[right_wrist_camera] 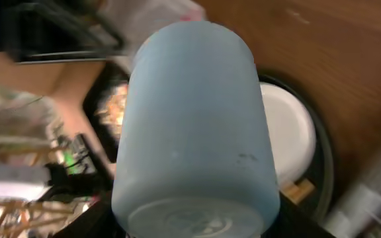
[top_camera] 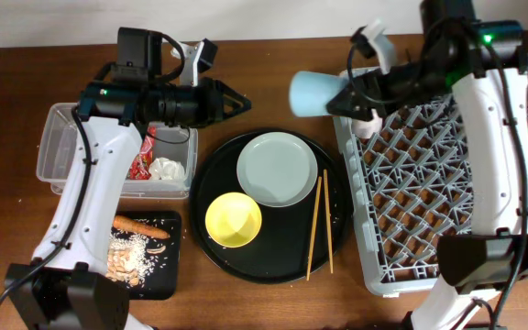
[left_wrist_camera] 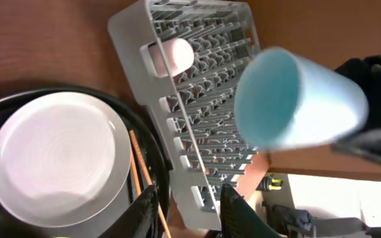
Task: Sort waste into correct bins and load items into the dishwasher rack
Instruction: 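Place the blue cup in the dish rack with the right gripper, then move the right gripper to the chopsticks and grasp one, then carry the chopstick to the dish rack and insert it upright, then return the right gripper to the tray and grasp the second chopstick, then insert the second chopstick into the dish rack with the right gripper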
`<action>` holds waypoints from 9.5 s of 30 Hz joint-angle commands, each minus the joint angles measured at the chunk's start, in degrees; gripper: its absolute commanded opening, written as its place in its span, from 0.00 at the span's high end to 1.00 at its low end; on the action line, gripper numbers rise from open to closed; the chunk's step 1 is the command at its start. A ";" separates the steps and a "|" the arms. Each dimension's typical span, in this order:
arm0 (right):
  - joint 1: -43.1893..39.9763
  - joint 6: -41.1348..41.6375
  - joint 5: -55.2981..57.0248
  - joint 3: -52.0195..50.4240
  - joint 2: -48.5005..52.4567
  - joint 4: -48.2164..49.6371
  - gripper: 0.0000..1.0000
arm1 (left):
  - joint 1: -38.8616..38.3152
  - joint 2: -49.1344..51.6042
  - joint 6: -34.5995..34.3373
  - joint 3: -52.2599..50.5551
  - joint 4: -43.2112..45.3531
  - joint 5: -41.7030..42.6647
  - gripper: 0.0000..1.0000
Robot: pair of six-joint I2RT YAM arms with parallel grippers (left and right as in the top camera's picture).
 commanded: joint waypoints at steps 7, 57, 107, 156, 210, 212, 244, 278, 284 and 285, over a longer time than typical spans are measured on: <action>-9.86 19.04 35.85 0.85 0.26 0.26 0.54 | -3.08 -0.26 1.36 0.15 -1.16 -5.22 0.70; 16.61 27.63 30.69 -2.97 1.86 -7.63 0.14 | -7.15 -15.17 0.20 -0.13 -33.70 -54.42 0.73; 14.40 28.15 49.22 -27.85 -5.01 -0.22 0.96 | -0.63 -15.15 -2.58 -9.77 -20.35 -54.99 0.01; -1.64 22.67 46.36 -38.16 -0.37 8.41 0.58 | -0.63 -15.15 -2.58 -9.77 -20.35 -54.97 0.01; -4.55 23.43 42.38 -27.87 -3.21 -2.05 0.40 | -0.63 -15.15 -2.58 -9.77 -20.35 -54.97 0.01; -4.02 23.26 37.68 -27.26 -3.85 -2.43 0.40 | -0.63 -15.15 -2.58 -9.77 -20.35 -54.97 0.01; 19.98 39.17 39.50 -59.60 -3.78 37.27 0.65 | -0.63 -15.15 -2.58 -9.77 -20.35 -54.97 0.01; -1.44 20.59 52.59 -26.84 -0.76 8.61 0.96 | -0.63 -15.15 -2.58 -9.77 -20.35 -54.97 0.01; -1.42 20.39 52.35 -28.52 2.10 9.92 0.92 | -0.63 -15.15 -2.58 -9.77 -20.35 -54.97 0.01; -1.42 20.41 52.35 -28.52 2.10 10.05 0.82 | -0.63 -15.15 -2.58 -9.77 -20.35 -54.97 0.01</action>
